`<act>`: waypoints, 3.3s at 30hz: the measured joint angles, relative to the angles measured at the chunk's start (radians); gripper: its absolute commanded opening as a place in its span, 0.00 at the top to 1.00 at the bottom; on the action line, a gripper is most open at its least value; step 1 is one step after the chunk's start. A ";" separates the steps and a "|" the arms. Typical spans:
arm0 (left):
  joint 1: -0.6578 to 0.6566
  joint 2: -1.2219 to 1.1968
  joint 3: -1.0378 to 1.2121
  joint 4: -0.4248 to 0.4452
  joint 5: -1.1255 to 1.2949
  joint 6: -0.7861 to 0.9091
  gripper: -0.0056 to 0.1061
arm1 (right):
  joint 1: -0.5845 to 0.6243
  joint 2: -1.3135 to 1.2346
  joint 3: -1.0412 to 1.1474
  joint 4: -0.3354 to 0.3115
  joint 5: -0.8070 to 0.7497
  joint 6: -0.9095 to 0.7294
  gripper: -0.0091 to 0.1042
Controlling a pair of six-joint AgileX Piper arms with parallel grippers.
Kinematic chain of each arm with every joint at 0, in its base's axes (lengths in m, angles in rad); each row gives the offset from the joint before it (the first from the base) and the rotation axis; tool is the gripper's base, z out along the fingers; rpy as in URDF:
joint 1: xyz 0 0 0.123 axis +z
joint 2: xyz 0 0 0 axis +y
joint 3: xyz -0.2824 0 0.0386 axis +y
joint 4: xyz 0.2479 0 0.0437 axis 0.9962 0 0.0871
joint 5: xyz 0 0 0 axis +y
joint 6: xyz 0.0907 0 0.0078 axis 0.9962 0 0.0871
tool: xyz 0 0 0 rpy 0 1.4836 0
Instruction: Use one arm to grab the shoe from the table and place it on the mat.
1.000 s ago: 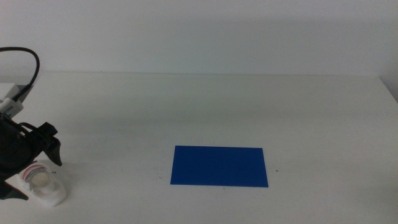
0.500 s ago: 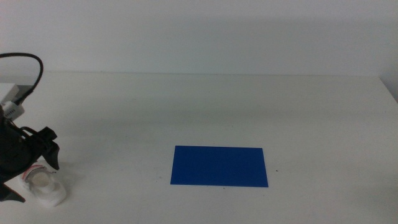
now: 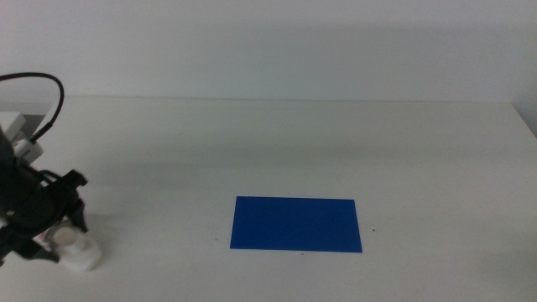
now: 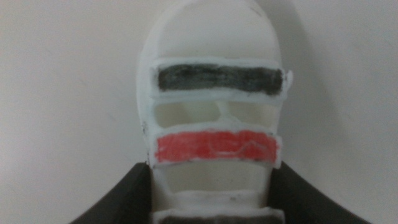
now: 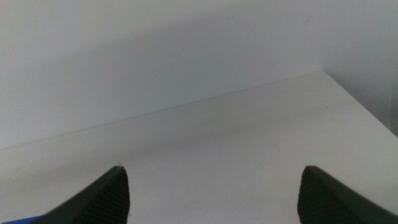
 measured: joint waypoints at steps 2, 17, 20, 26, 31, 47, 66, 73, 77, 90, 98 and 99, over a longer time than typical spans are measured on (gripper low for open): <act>-0.037 -0.008 -0.032 -0.008 0.039 -0.029 0.97 | 0.000 0.000 0.000 0.000 0.000 0.000 0.22; -0.755 0.253 -0.626 0.072 0.298 -0.504 0.93 | 0.000 0.000 0.000 0.000 0.000 0.000 0.22; -0.829 0.311 -0.695 0.074 0.323 -0.554 0.93 | 0.000 0.000 0.000 0.000 0.000 0.000 0.22; -0.854 0.347 -0.728 0.074 0.335 -0.577 0.93 | 0.000 0.000 0.000 0.000 0.000 0.000 0.22; -0.854 0.347 -0.728 0.071 0.378 -0.577 0.93 | 0.000 0.000 0.000 0.000 0.000 0.000 0.22; -0.854 0.347 -0.732 0.069 0.316 -0.521 0.93 | 0.000 0.000 0.000 0.000 0.000 0.000 0.22; -0.854 0.347 -0.732 0.082 0.391 -1.060 0.93 | 0.000 0.000 0.000 0.000 0.000 0.000 0.22; -0.854 0.359 -0.732 0.072 0.329 -1.366 0.93 | 0.000 0.000 0.000 0.000 0.000 0.000 0.22; -0.854 0.394 -0.734 0.072 0.290 -1.370 0.93 | 0.000 0.000 0.000 0.000 0.000 0.000 0.22; -0.854 0.434 -0.734 0.082 0.217 -1.332 0.93 | 0.000 0.000 0.000 0.000 0.000 0.000 0.22; -0.854 0.448 -0.736 0.082 0.204 -1.333 0.66 | 0.000 0.000 0.000 0.000 0.000 0.000 0.22; -0.854 0.448 -0.736 0.082 0.204 -1.336 0.58 | 0.000 0.000 0.000 0.000 0.000 0.000 0.22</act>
